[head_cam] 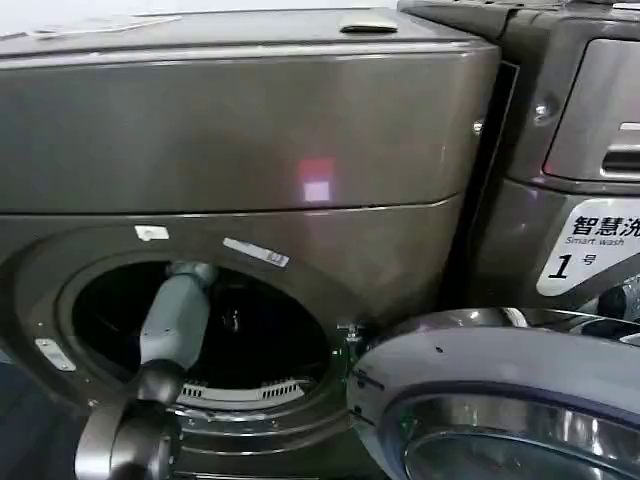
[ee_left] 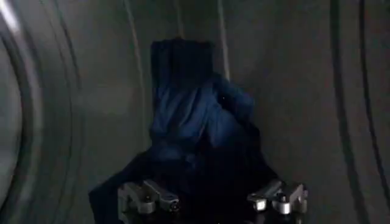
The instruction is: Grasp the clothes from the dryer.
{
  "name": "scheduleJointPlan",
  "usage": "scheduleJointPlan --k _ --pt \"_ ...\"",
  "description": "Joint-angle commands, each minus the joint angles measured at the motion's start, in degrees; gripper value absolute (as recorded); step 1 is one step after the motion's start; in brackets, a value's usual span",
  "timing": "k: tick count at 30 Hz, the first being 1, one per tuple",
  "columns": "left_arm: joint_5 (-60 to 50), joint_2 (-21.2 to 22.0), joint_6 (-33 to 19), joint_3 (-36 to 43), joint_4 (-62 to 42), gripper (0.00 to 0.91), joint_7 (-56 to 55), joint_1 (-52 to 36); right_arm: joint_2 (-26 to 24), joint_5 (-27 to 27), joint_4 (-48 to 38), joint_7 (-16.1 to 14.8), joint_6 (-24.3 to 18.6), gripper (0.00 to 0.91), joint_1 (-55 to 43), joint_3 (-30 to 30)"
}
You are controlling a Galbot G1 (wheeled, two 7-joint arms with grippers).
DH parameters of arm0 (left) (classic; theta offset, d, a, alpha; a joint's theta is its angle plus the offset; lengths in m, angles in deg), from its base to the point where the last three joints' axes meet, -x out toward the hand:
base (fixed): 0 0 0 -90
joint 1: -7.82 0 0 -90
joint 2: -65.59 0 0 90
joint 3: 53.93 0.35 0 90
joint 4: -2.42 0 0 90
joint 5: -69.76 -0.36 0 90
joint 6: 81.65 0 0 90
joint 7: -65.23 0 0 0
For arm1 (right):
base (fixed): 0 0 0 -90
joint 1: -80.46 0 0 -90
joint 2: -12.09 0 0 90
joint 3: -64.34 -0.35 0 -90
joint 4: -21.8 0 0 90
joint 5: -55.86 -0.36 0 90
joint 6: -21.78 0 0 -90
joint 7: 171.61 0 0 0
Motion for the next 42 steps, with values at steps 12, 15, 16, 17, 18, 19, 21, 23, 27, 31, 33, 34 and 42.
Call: scheduleJointPlan --k 12,15,16,17,18,19,21,23,27,31,33,34,42 --pt "0.28 0.32 7.94 0.34 5.74 0.0 -6.35 0.33 -0.01 -2.09 -0.47 0.4 0.88 0.907 0.09 -0.32" --pt "1.71 0.62 8.55 0.56 5.78 0.0 -10.04 -0.12 0.03 -2.09 -0.41 0.59 1.6 0.907 -0.02 0.01" --pt "2.72 0.69 8.95 0.82 6.12 0.0 -11.51 -0.19 0.04 -2.05 -0.38 0.83 2.01 0.907 -0.05 0.17" --pt "3.84 0.72 8.95 0.99 7.03 0.0 -12.29 -0.1 0.09 -2.01 -0.31 1.24 2.4 0.907 -0.14 0.44" --pt "4.57 0.76 9.31 1.2 8.17 0.0 -13.52 0.12 0.1 -2.01 -0.32 1.28 2.41 0.907 -0.23 0.53" --pt "5.07 0.78 9.23 1.3 8.61 0.0 -14.38 0.15 0.2 -1.95 -0.29 1.24 2.39 0.907 -0.41 0.74" --pt "6.31 1.17 10.32 1.21 8.49 0.0 -18.66 -0.33 0.21 -1.94 -0.21 1.46 2.42 0.907 -0.87 1.19" --pt "8.28 1.44 11.51 1.26 8.23 0.0 -21.32 -0.63 0.21 -1.76 0.37 1.98 3.81 0.907 -0.94 1.33" --pt "13.5 1.97 13.86 1.16 10.28 0.0 -25.11 0.16 0.28 -2.54 1.89 2.62 6.12 0.907 -1.18 1.11" --pt "20.66 3.14 19.01 0.5 12.68 0.0 -32.29 0.88 0.38 -2.51 1.08 2.18 2.74 0.907 -1.27 1.98" --pt "25.25 3.6 22.32 0.47 14.42 0.0 -36.55 1.83 0.38 -1.87 0.85 2.12 2.6 0.907 -1.42 2.07" --pt "28.07 4.32 23.94 0.26 14.67 0.0 -41.16 2.01 0.34 -1.67 0.65 2.05 2.52 0.907 -1.47 2.17" --pt "60.19 6.94 23.87 0.37 18.4 0.0 -65.9 6.34 0.1 -1.51 -0.17 2.23 1.61 0.907 -0.86 2.14"
